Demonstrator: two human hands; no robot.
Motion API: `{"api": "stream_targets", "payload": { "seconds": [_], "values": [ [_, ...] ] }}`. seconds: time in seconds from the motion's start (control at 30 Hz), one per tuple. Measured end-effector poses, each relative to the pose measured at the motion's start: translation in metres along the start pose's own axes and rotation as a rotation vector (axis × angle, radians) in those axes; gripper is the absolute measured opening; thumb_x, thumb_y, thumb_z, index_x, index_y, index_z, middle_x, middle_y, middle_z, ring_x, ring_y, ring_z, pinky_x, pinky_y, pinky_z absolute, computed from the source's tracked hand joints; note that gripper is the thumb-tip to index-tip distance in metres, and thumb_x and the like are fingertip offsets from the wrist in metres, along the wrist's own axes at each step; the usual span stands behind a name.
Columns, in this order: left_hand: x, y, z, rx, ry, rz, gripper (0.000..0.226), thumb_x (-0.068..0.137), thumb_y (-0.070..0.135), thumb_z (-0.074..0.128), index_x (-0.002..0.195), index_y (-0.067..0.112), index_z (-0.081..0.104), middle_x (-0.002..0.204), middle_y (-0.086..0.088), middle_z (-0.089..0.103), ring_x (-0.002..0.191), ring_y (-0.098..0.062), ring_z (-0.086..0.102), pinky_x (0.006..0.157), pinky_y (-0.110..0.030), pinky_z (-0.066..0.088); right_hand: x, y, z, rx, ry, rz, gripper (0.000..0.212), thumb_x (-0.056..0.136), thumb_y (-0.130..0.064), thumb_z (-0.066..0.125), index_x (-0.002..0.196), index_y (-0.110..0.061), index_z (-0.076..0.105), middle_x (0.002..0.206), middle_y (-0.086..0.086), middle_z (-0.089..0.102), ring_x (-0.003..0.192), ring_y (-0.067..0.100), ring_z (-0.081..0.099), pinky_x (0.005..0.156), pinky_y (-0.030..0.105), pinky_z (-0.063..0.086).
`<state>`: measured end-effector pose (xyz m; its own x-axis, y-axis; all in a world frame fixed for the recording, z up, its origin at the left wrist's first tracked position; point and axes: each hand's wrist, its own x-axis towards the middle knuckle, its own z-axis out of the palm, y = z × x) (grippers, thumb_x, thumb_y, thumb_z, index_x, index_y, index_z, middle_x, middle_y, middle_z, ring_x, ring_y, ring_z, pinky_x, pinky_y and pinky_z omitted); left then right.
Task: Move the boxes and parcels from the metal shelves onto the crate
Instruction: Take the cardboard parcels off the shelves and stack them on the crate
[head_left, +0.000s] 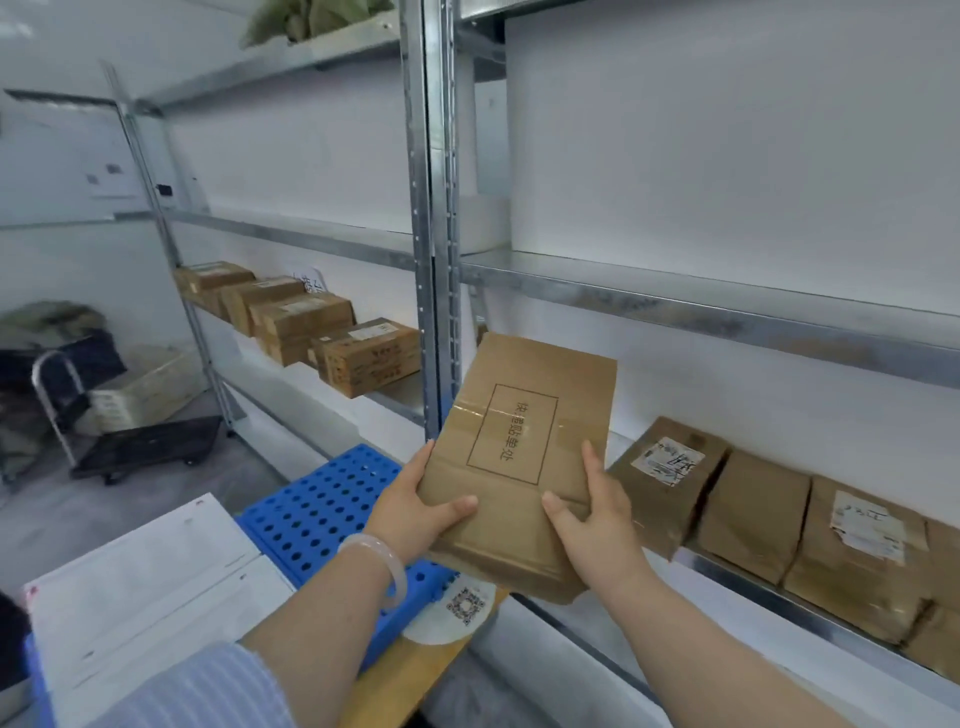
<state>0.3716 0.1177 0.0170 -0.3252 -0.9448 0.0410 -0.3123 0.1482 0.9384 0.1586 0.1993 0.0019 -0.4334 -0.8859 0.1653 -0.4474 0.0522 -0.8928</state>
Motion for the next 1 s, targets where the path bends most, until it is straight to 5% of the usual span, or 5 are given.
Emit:
{"api": "stream_targets", "payload": {
  "seconds": [0.27,0.5,0.67,0.83,1.0],
  "values": [
    [-0.011,-0.033,-0.085,0.080,-0.011,0.003,0.081,0.069,0.039,0.084,0.135,0.051,0.038,0.122,0.018,0.055,0.108,-0.007,0.058,0.095,-0.036,0.050,0.035,-0.036,0.022,-0.251,-0.098,-0.099,0.092,0.080,-0.062,0.062,0.147,-0.054,-0.001,0.158,-0.002,0.009,0.141,0.022,0.021,0.113,0.045,0.028],
    [-0.015,-0.038,-0.138,0.178,-0.088,0.032,0.077,0.070,0.042,0.082,0.130,0.060,0.037,0.127,0.026,0.050,0.107,0.009,0.054,0.079,-0.010,0.047,0.112,-0.078,0.009,-0.581,-0.264,-0.190,0.098,0.071,-0.070,0.065,0.149,-0.050,0.008,0.156,-0.001,0.026,0.140,0.024,0.027,0.110,0.044,0.031],
    [0.004,-0.035,-0.156,0.261,-0.070,0.026,0.079,0.073,0.041,0.081,0.134,0.061,0.035,0.128,0.026,0.052,0.110,0.003,0.055,0.084,-0.016,0.050,0.149,-0.083,0.028,-0.417,-0.533,-0.183,0.103,0.069,-0.064,0.073,0.146,-0.055,0.006,0.151,-0.011,0.031,0.128,0.016,0.040,0.095,0.027,0.033],
    [0.033,-0.032,-0.168,0.355,0.017,-0.005,0.080,0.071,0.041,0.081,0.122,0.075,0.029,0.127,0.028,0.050,0.105,0.007,0.053,0.077,-0.010,0.046,0.185,-0.072,0.055,-0.279,-0.492,-0.239,0.095,0.066,-0.058,0.079,0.144,-0.052,0.024,0.135,-0.014,0.045,0.115,0.010,0.046,0.093,0.029,0.039],
    [0.071,-0.026,-0.167,0.477,0.269,0.032,0.088,0.073,0.037,0.081,0.137,0.061,0.025,0.145,0.019,0.033,0.131,-0.007,0.036,0.109,-0.032,0.034,0.226,-0.061,0.080,-0.102,-0.429,-0.256,0.081,0.066,-0.054,0.081,0.134,-0.054,0.038,0.114,-0.028,0.054,0.101,-0.004,0.054,0.078,0.024,0.044]
  ]
}}
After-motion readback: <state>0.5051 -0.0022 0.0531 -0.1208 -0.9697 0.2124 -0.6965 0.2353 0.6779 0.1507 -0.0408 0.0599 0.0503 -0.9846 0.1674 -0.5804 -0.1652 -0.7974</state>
